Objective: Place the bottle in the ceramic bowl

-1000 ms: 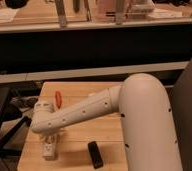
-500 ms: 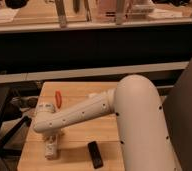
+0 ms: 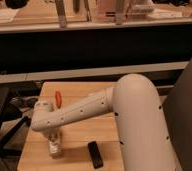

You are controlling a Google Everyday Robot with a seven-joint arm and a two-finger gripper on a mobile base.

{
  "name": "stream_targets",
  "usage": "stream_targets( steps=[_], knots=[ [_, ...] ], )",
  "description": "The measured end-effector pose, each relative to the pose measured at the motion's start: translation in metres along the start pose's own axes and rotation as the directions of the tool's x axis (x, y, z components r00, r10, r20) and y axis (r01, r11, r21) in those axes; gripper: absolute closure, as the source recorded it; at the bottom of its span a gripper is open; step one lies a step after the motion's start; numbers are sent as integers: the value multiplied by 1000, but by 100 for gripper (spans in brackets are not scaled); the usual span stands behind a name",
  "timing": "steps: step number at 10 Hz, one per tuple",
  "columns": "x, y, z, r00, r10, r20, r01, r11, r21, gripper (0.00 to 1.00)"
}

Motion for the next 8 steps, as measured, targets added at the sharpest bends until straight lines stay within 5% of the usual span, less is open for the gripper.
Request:
stream_targets(
  steps=[8],
  knots=[
    [0,30,-29,1000,23,1,-23,1000,12,92]
  ],
)
